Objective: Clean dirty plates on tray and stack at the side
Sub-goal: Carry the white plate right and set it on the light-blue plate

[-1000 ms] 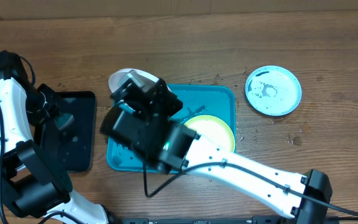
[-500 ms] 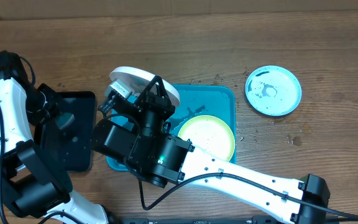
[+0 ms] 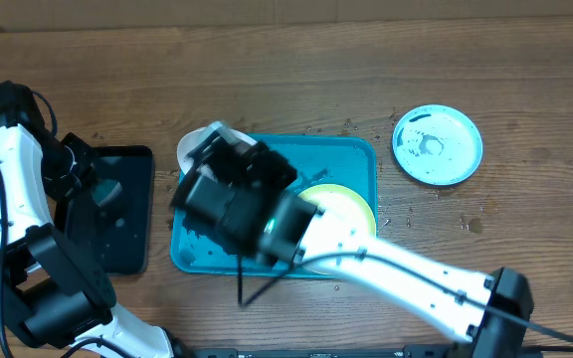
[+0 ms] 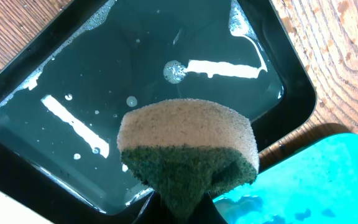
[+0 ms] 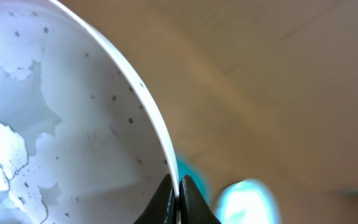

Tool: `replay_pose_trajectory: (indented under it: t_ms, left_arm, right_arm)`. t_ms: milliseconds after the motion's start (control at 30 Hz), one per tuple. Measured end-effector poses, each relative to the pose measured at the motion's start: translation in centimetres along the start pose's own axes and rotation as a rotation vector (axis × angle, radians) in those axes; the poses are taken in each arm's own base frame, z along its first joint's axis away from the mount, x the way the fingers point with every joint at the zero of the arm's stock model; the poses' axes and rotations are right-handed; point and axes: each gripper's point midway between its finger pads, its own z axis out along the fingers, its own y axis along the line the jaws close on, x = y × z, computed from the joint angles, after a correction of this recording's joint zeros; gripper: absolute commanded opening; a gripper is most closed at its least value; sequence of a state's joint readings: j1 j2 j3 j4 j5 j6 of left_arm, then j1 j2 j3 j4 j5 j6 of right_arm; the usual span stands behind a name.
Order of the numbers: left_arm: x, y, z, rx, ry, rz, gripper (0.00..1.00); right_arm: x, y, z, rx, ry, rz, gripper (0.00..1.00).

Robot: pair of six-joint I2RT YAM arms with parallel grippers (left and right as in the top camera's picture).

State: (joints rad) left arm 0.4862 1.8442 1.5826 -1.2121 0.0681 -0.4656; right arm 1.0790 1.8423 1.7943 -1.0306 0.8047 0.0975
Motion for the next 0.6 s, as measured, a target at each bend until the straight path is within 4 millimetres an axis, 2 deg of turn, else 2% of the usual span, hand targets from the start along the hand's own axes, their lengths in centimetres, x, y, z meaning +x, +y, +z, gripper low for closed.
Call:
replay_pose_trajectory:
  t_ms: [100, 200, 233, 267, 300, 333, 400, 533, 600]
  left_arm:
    - [0.1, 0.0, 0.0, 0.001, 0.005, 0.0, 0.04]
    - [0.2, 0.0, 0.0, -0.001, 0.009, -0.001, 0.04]
    - [0.3, 0.1, 0.0, -0.002, 0.012, -0.001, 0.04]
    - [0.3, 0.1, 0.0, -0.002, 0.012, -0.001, 0.04]
    - [0.3, 0.1, 0.0, -0.002, 0.013, -0.001, 0.04]
    - [0.3, 0.1, 0.0, -0.003, 0.014, -0.001, 0.04]
    - [0.3, 0.1, 0.0, -0.003, 0.014, -0.001, 0.04]
    - [0.3, 0.1, 0.0, -0.003, 0.014, -0.001, 0.04]
    - [0.3, 0.1, 0.0, -0.003, 0.014, -0.001, 0.04]
  right_arm:
    - [2.0, -1.2, 3.3, -0.148, 0.14, 0.215, 0.04]
    - [4.4, -3.9, 6.4, -0.266, 0.294, 0.441, 0.04]
    - [5.3, -5.1, 7.2, -0.293, 0.34, 0.51, 0.04]
    - [5.8, -5.2, 7.3, -0.334, 0.377, 0.55, 0.04]
    - [7.1, -7.9, 8.7, -0.326, 0.423, 0.639, 0.04]
    - [8.5, -9.6, 9.3, -0.342, 0.473, 0.714, 0.04]
    - [10.9, -12.7, 10.2, -0.34, 0.546, 0.828, 0.04]
    - [17.2, -19.9, 11.3, -0.258, 0.669, 1.049, 0.04]
    - [19.6, -22.0, 11.5, -0.214, 0.705, 1.112, 0.04]
